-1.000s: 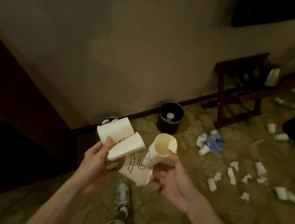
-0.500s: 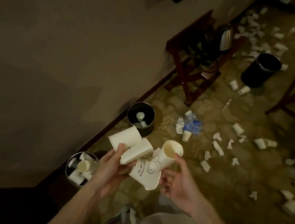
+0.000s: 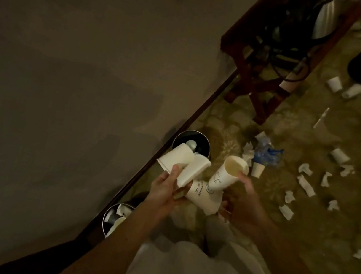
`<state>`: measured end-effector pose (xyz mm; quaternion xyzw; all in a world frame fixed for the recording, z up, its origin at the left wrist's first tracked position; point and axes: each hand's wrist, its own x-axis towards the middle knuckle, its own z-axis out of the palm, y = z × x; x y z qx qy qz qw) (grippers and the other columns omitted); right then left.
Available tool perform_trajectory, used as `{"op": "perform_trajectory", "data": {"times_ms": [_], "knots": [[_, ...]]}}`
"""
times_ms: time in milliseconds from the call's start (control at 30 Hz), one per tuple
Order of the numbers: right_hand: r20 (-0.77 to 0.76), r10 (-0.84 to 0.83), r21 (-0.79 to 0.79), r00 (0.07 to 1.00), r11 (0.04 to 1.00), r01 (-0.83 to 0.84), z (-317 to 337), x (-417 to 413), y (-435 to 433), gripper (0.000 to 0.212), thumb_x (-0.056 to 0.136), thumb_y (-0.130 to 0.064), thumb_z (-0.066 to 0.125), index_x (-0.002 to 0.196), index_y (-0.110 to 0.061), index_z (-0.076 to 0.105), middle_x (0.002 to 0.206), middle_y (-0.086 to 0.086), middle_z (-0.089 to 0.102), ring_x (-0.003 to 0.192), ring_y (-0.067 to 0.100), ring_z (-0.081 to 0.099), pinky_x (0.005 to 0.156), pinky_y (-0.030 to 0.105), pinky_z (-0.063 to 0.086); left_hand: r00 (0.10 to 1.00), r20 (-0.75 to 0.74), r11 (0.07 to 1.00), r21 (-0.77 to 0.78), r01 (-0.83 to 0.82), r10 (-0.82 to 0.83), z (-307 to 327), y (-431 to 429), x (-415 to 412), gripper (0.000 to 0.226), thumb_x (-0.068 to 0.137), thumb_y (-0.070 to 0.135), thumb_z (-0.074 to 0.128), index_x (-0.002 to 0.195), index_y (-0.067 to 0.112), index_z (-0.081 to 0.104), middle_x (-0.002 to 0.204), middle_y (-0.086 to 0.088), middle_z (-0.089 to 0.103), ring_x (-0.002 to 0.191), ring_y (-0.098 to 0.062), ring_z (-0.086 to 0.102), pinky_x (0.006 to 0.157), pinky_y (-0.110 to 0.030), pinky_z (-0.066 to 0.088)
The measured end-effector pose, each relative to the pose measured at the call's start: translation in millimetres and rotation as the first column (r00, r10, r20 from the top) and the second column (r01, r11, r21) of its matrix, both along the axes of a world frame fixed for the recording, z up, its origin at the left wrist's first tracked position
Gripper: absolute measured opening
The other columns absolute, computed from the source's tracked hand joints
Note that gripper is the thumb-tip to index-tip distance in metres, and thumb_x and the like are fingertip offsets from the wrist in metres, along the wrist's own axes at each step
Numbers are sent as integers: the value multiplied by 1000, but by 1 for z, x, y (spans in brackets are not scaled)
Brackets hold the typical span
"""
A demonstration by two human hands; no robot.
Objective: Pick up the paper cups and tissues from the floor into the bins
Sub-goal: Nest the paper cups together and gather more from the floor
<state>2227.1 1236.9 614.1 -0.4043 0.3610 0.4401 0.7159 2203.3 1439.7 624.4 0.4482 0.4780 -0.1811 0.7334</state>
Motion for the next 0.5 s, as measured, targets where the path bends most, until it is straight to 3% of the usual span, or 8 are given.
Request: {"op": "perform_trajectory", "data": {"times_ms": [67,200,267,333,400,500], "knots": [[-21,-57,-9,998,998,56,-12,18,6,84,72,-67,56,136,-13,51,100,11,60,60,16,57,54,27,50,998,-46,999,19,32,-31,-16,6,23,28,93,40,59,113,20,64,102,-9,73,95,-25,70,70,-46,57],[-164,-146,-4,976,989,147,-39,43,24,77,78,-63,58,132,-8,53,87,9,67,64,17,66,61,31,52,984,-143,994,-27,106,-109,-55,23,69,21,98,40,54,107,22,61,97,-7,72,84,-21,69,72,-42,55],[-200,-215,-66,956,976,206,-54,51,39,67,84,-60,56,127,-9,56,102,10,66,75,18,62,68,32,51,965,-198,985,-37,170,-174,-80,31,90,19,99,40,52,102,23,60,98,-8,66,81,-22,65,70,-40,52],[-188,-303,-132,934,950,282,-77,59,54,61,86,-54,57,127,-9,57,98,9,60,69,15,52,63,27,44,940,-236,969,-44,243,-247,-112,39,109,26,100,41,51,110,19,60,99,-9,65,77,-21,62,64,-36,52],[-162,-386,-193,908,915,355,-107,69,70,58,84,-47,60,129,-11,56,91,7,57,68,14,50,63,27,40,918,-259,954,-74,290,-299,-149,46,127,37,99,42,52,124,14,57,109,-13,64,83,-22,61,70,-37,53],[-178,-457,-182,871,885,428,-159,87,98,63,75,-45,64,127,-10,58,103,9,67,86,21,62,70,29,45,920,-265,957,-57,285,-289,-212,61,152,39,98,39,57,127,14,57,123,-14,64,107,-28,63,80,-40,54]]}}
